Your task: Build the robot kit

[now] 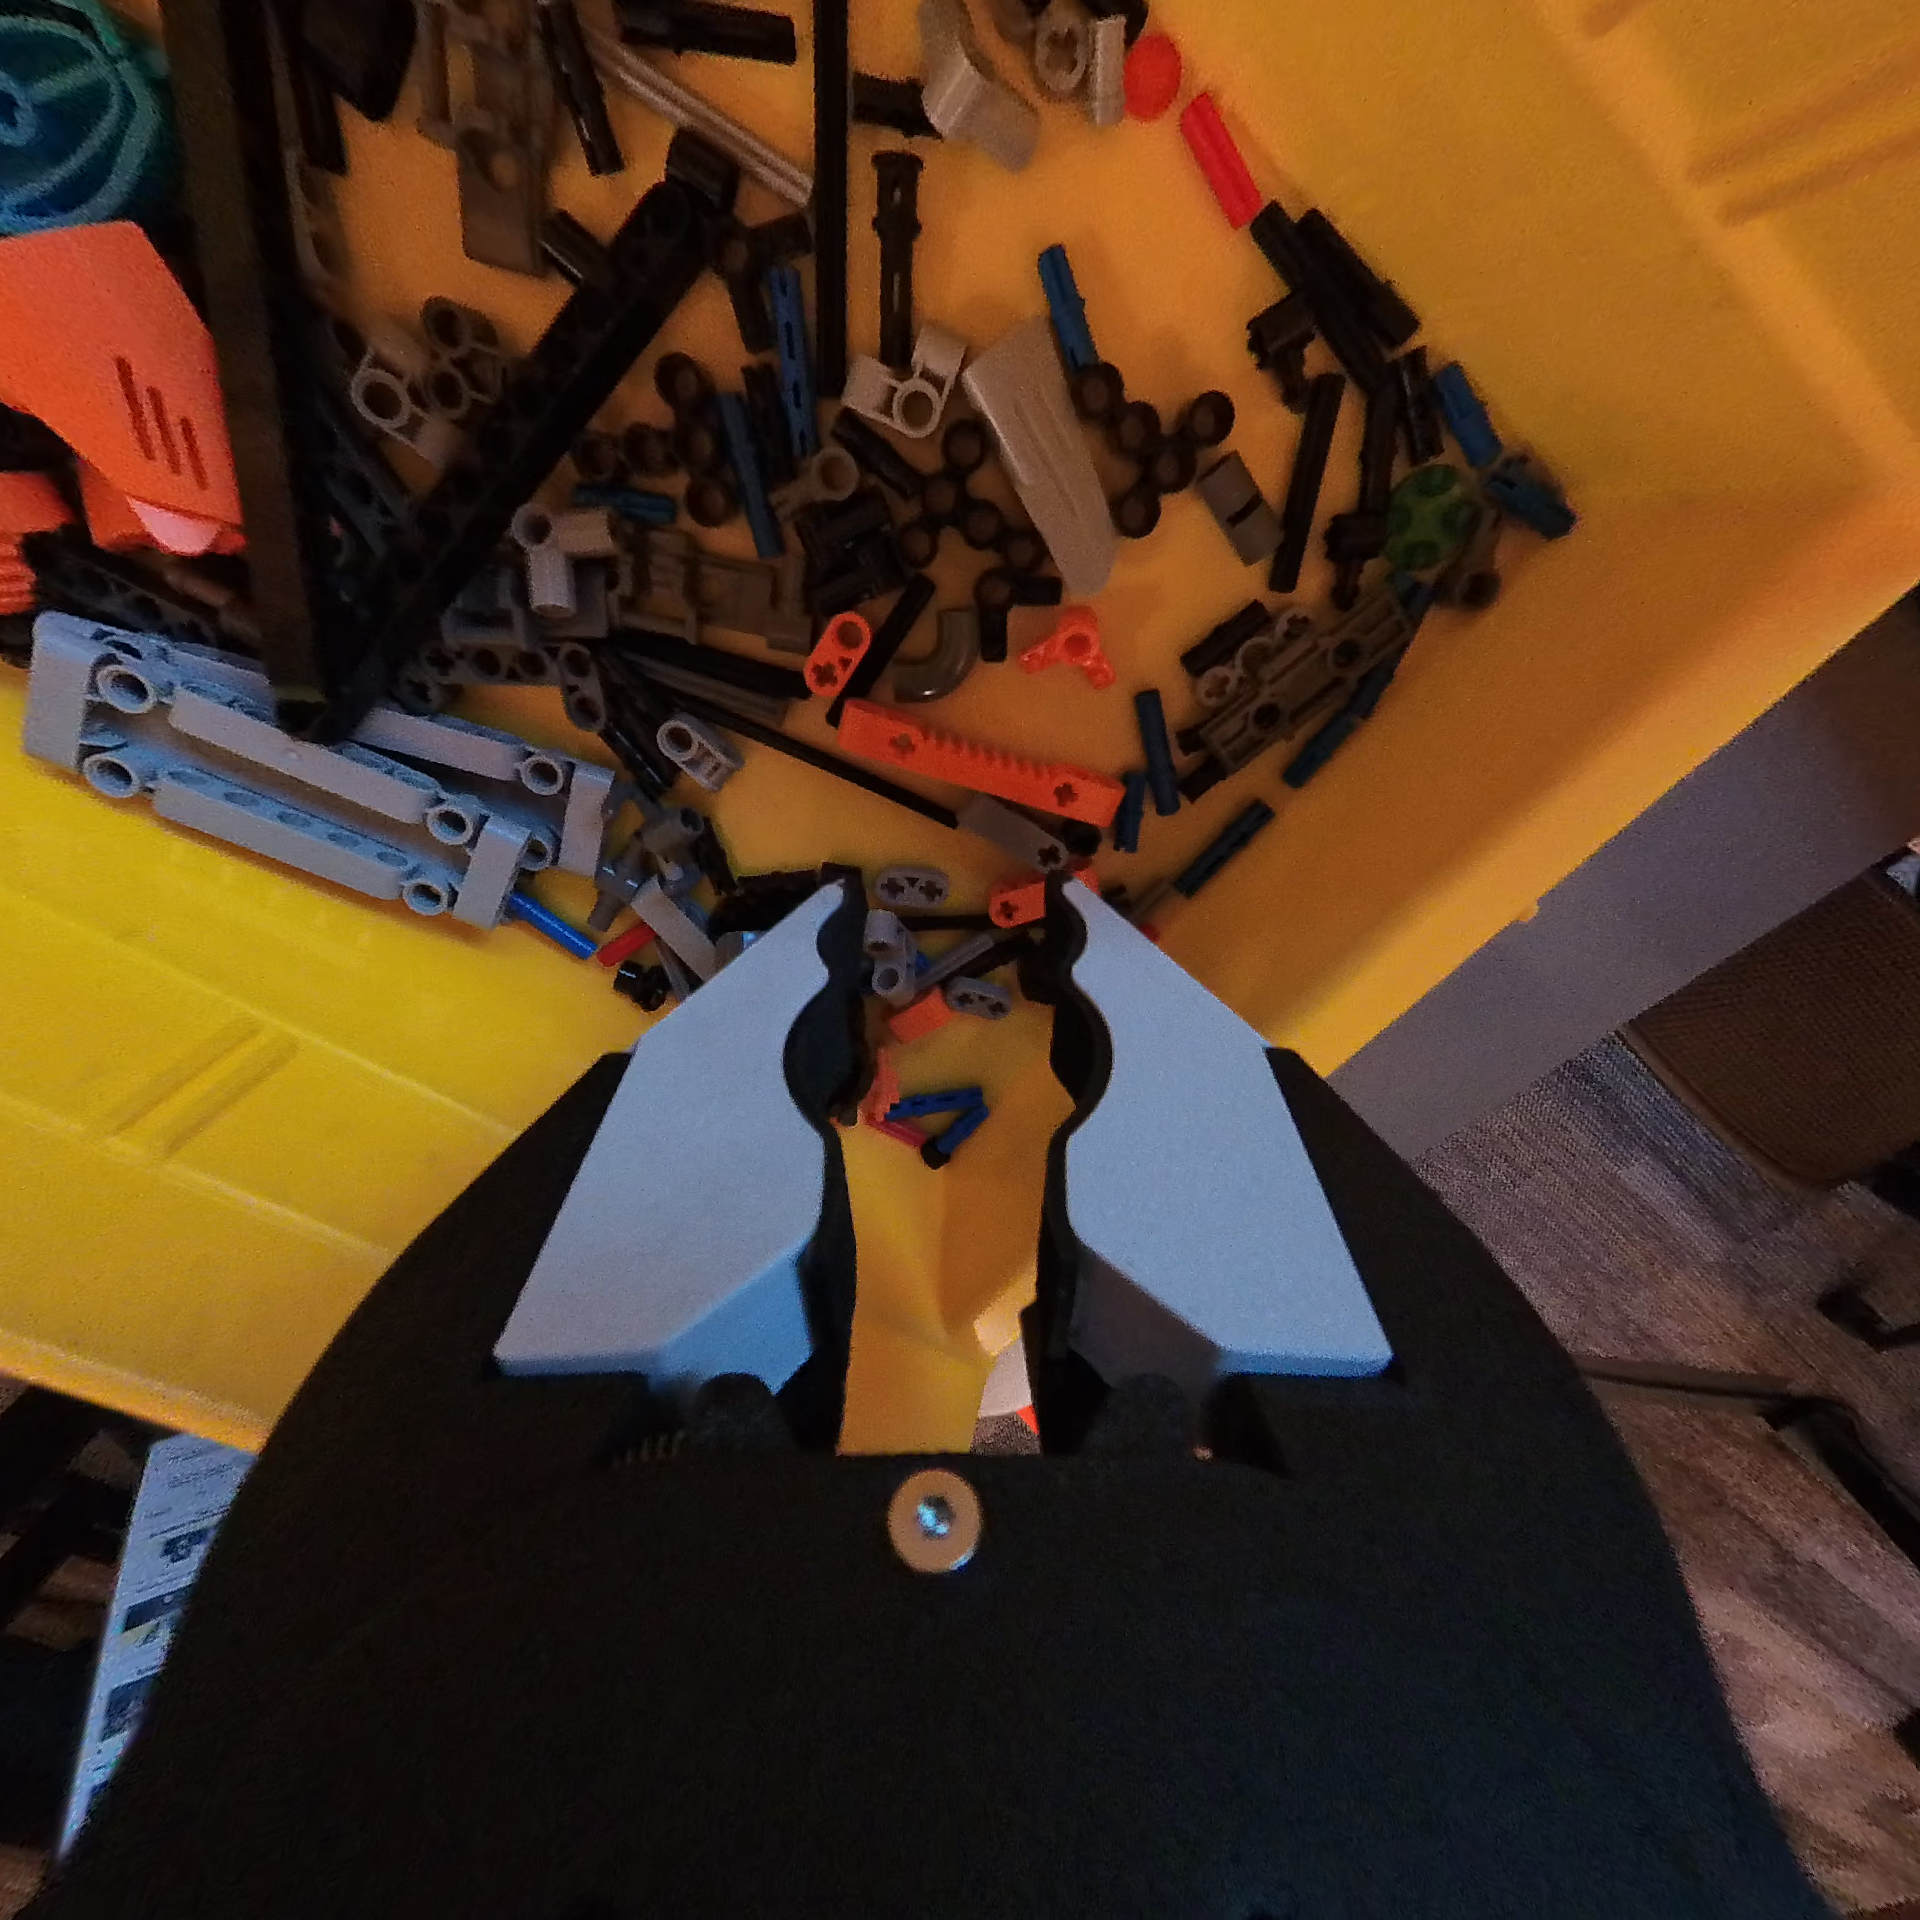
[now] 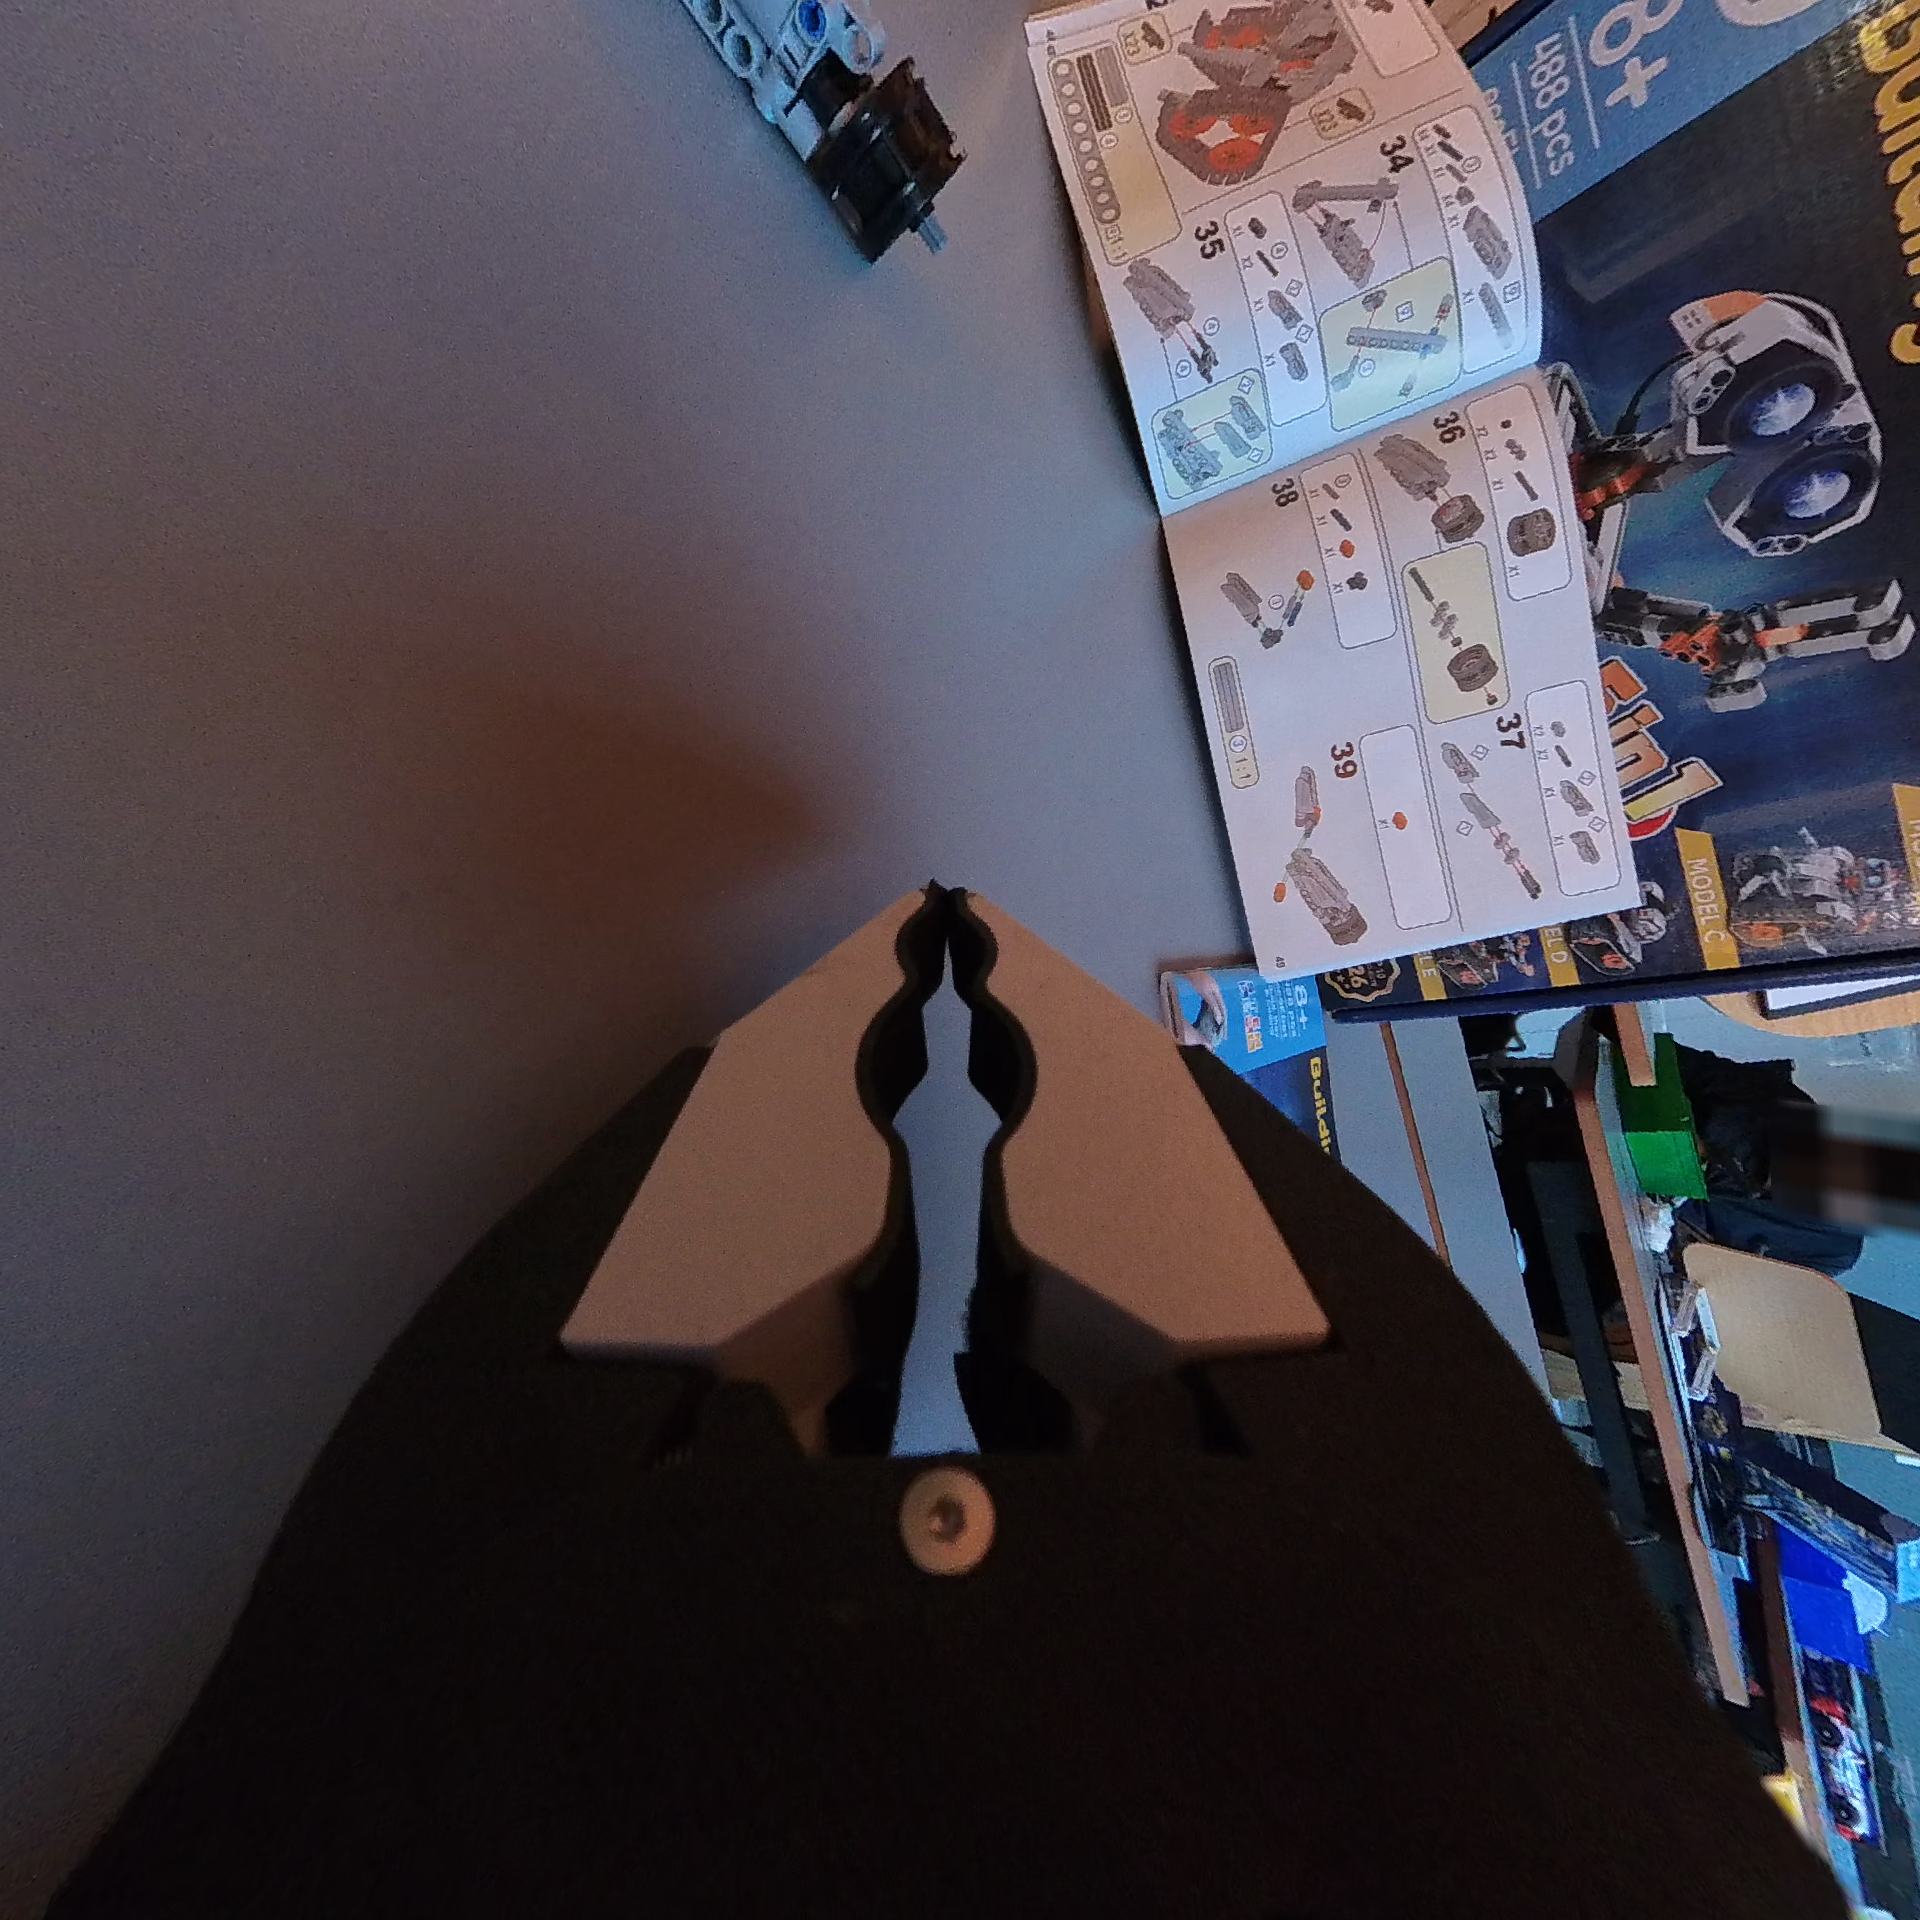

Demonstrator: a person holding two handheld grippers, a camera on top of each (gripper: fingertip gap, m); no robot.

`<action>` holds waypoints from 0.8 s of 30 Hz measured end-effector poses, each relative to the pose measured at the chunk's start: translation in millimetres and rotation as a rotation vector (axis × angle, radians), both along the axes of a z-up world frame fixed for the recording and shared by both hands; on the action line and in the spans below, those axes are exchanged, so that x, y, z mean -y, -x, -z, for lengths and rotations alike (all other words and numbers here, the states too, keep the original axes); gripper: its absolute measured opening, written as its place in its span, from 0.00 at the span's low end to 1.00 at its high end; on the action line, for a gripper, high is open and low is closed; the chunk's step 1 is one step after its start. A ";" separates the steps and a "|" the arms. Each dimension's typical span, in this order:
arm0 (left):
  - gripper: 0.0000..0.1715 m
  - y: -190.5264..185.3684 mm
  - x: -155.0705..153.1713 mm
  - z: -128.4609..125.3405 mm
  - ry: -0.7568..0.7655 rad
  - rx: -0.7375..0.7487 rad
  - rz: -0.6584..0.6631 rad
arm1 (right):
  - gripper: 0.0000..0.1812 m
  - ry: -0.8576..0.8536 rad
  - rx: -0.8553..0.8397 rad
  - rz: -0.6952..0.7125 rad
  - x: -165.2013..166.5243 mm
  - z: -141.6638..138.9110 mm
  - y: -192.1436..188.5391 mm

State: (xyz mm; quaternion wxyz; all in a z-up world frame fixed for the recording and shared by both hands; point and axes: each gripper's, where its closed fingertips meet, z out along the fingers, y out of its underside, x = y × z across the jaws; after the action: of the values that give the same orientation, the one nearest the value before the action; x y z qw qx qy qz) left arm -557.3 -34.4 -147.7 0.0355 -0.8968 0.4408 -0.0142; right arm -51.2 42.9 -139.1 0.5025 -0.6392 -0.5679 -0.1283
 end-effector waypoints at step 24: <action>0.12 12.7 -1.0 15.3 0.109 -0.040 -0.031 | 0.00 0.042 0.004 -0.011 0.4 7.6 1.4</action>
State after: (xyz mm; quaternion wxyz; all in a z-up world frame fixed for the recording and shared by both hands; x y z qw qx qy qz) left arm -569.9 -33.4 -162.9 -0.0217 -0.9041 0.4263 -0.0198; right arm -52.5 42.5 -146.7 0.4888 -0.6462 -0.5747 -0.1150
